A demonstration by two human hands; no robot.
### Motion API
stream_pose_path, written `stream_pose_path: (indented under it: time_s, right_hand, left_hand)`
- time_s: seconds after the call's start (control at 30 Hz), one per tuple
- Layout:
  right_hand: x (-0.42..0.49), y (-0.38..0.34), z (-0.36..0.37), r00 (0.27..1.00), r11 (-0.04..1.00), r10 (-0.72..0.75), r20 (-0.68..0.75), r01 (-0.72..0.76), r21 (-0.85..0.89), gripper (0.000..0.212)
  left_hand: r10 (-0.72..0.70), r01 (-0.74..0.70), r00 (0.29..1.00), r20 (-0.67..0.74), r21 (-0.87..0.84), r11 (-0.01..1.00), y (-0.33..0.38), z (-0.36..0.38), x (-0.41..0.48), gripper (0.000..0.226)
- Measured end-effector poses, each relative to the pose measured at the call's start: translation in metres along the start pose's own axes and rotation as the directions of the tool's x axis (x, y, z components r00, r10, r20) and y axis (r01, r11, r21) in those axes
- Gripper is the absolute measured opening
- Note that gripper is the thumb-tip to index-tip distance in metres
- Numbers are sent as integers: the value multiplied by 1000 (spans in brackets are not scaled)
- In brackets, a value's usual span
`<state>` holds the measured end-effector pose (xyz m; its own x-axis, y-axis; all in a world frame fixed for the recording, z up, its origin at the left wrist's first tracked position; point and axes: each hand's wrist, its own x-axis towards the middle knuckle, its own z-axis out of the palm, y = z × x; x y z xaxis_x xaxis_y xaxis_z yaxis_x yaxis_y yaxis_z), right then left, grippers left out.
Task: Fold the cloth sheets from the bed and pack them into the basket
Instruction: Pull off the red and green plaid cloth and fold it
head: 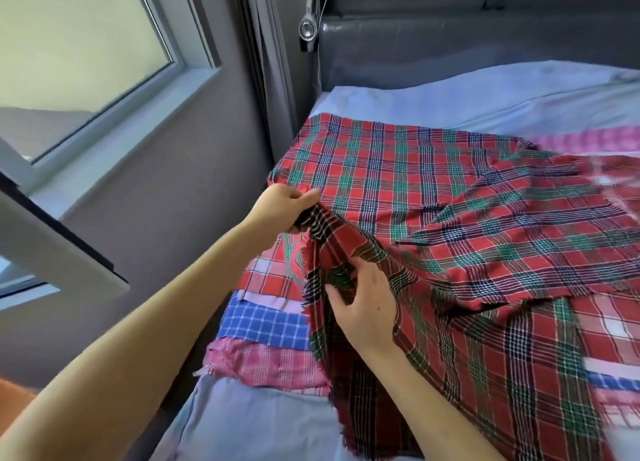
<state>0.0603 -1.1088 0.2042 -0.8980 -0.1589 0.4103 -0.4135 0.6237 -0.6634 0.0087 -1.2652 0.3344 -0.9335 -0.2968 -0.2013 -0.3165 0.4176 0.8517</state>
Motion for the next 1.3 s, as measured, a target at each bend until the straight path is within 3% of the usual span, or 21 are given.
stream_pose_path:
  time_s: [0.17,0.33,0.53,0.63,0.73,0.93,1.03,1.13,1.3]
  right_hand:
    - [22,15,-34,992,953,50,-114,-81,-292,49]
    - [41,36,-89,984,911,59,-168,-122,-395,54]
    - [31,50,-155,954,943,-116,-278,18,-333,37]
    - [29,43,-181,957,967,-180,-229,130,-219,27]
    - [32,31,-191,912,913,-364,-187,311,-263,22]
    - [39,5,-205,927,980,-192,-322,161,-120,29]
    - [41,-4,-203,918,982,-160,-363,109,-156,38]
    - [42,-7,-197,905,972,-160,-395,74,-223,22]
    - [34,6,-217,877,992,-110,-468,66,-109,26]
  left_hand:
    - [74,-78,995,-65,-47,996,71,-6,-7,43]
    - [164,-174,984,-73,-171,970,144,0,-27,34]
    - [226,-236,972,-72,-362,902,217,15,-42,27]
    - [259,-255,964,-52,-442,860,250,22,-51,28]
    - [258,-246,965,-51,-525,815,278,27,-62,27]
    - [281,-261,958,-57,-574,776,315,28,-88,25]
    - [281,-267,958,-67,-572,776,322,30,-97,25]
    - [264,-258,961,-79,-591,765,326,30,-105,23]
    - [180,-200,979,-95,-625,755,312,12,-106,24]
